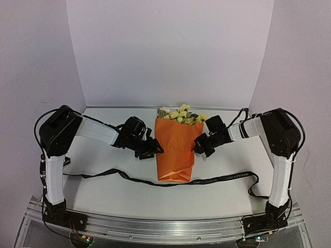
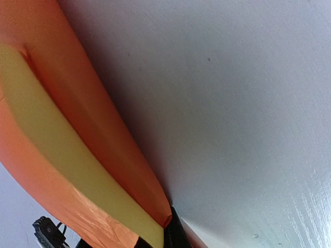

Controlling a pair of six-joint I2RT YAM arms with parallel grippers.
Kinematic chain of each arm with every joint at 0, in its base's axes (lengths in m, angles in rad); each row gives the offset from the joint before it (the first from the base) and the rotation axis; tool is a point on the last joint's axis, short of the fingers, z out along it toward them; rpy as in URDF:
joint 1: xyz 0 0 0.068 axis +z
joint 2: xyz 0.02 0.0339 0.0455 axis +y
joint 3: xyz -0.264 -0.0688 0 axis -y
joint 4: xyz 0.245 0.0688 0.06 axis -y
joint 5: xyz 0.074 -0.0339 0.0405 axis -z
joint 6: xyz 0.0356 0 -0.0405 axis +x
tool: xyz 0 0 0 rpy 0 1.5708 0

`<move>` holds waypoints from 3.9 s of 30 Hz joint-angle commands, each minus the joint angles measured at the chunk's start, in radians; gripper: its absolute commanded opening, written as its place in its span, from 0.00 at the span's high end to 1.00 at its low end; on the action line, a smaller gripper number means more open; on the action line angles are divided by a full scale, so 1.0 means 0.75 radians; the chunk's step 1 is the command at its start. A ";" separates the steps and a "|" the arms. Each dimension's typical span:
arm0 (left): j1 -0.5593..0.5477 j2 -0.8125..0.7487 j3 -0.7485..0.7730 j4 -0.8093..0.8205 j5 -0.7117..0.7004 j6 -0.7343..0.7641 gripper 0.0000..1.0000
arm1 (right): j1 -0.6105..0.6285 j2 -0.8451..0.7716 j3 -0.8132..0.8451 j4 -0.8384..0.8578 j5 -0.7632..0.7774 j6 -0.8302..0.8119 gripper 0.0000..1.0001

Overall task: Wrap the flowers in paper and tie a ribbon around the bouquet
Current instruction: Pick up the folded bouquet from the center of the board, then place the folded bouquet on the ribbon, then pick up the left side of the ribbon at the center of the board.

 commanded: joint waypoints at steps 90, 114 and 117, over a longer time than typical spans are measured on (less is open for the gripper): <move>-0.086 -1.151 -0.579 -0.835 -0.961 -0.909 0.35 | 0.334 -1.050 -0.531 -0.904 0.781 -0.455 0.24; 0.463 -1.149 -0.889 -0.795 -0.949 -0.931 0.27 | 0.116 -1.315 -0.826 -0.964 0.768 -0.199 0.02; 0.520 -1.079 -0.899 -0.723 -0.889 -0.894 0.31 | 0.092 -1.318 -0.822 -0.979 0.763 -0.202 0.02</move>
